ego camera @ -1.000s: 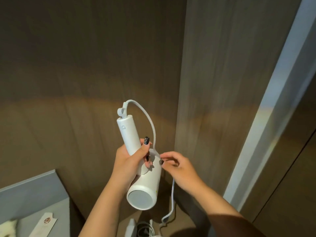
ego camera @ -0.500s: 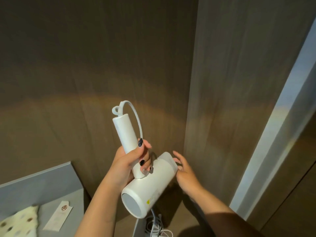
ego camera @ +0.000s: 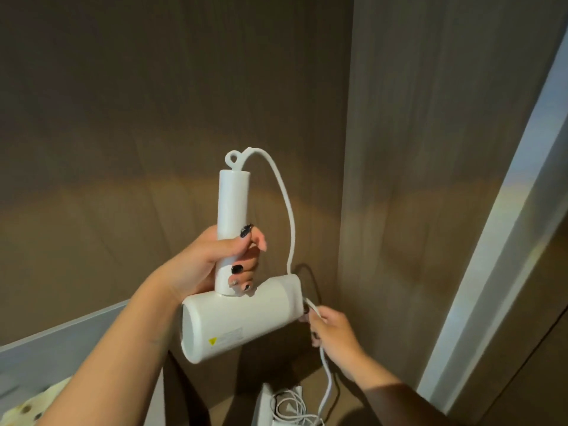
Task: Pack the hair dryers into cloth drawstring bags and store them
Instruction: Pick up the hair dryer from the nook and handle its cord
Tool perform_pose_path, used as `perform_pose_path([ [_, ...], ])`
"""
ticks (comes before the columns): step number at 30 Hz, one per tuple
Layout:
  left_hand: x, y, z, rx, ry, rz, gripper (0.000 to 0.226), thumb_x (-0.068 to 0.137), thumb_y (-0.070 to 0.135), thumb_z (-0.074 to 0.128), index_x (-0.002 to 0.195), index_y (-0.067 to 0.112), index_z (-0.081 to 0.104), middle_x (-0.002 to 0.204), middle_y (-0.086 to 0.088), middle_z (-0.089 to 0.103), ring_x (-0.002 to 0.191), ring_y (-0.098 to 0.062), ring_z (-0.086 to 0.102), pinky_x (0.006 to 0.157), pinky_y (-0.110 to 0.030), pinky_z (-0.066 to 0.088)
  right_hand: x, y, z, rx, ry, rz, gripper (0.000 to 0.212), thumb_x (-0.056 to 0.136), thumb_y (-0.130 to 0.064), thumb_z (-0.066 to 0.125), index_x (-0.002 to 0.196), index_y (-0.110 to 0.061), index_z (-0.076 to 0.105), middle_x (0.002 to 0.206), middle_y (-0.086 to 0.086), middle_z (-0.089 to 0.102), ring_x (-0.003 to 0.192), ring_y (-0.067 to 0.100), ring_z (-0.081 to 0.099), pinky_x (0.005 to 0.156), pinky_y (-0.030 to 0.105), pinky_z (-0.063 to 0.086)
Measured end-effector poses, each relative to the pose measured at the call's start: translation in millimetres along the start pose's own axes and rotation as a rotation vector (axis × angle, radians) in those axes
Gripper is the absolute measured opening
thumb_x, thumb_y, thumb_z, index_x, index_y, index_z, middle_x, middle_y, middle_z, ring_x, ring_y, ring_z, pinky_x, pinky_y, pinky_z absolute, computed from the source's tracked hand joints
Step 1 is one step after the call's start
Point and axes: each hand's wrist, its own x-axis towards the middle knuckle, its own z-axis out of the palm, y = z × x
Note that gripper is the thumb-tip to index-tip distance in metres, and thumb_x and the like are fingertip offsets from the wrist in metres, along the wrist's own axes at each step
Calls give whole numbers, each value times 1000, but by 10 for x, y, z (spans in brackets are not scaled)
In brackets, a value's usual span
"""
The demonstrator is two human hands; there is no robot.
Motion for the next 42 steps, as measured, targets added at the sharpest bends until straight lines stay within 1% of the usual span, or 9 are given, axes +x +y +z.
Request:
perform_pose_path([
  [5,-129,-152,-80,185,427,30,50,66,39,87,91,1,65,62,-12,49,50,-23,49,52,-32,48,-53,-163,-325,-1,98,-181,19,97,-21,55,82,-12,62,49,-13,44,50,1,38,51,16,29],
  [8,-47,-387,-24,84,673,154,40,77,27,72,100,-4,64,71,-18,64,62,-29,65,58,-33,54,-135,-335,-276,21,90,-315,26,95,-34,48,78,-21,63,55,-3,32,51,10,29,49,23,21],
  [11,63,-614,46,-92,810,228,43,73,30,75,103,-1,68,97,-23,72,84,-34,71,78,-43,55,-237,-481,-187,-74,62,-453,28,100,-22,48,78,-19,64,61,12,36,55,11,34,53,26,26],
  [17,204,-809,232,-445,640,145,48,79,26,65,116,-4,61,111,-26,69,104,-37,68,84,-43,59,-247,-517,-88,-289,17,-466,22,87,-35,51,70,-25,61,71,-6,62,71,15,56,70,34,45],
  [25,259,-901,209,-580,475,116,73,46,35,97,103,0,67,64,-6,51,53,-17,54,64,-34,56,-165,-373,-324,-310,98,-353,33,96,-14,53,64,-20,57,67,-3,59,69,15,54,66,30,41],
  [30,307,-900,165,-686,463,158,62,45,29,97,95,7,68,61,-2,50,49,-12,52,57,-31,54,-244,-268,-455,58,7,-66,44,102,-26,40,64,-7,53,49,2,33,43,13,28,44,22,24],
  [34,325,-877,103,-782,637,269,31,73,30,76,95,15,61,58,2,49,46,-10,50,56,-27,54,-241,5,-688,47,152,167,45,101,-25,47,59,-7,52,50,5,34,40,12,30,41,20,25],
  [38,321,-885,11,-480,855,221,15,83,21,70,92,16,59,60,-2,53,52,-15,52,59,-33,52,-244,-13,-916,-79,365,74,41,95,-17,58,55,-10,51,49,4,39,48,15,38,49,23,32],
  [42,334,-906,51,66,926,138,21,78,16,77,96,17,66,74,-5,66,62,-18,62,69,-39,55,-183,-479,-941,-161,381,-169,45,93,-11,60,49,-10,49,41,-5,37,40,4,35,45,15,29],
])
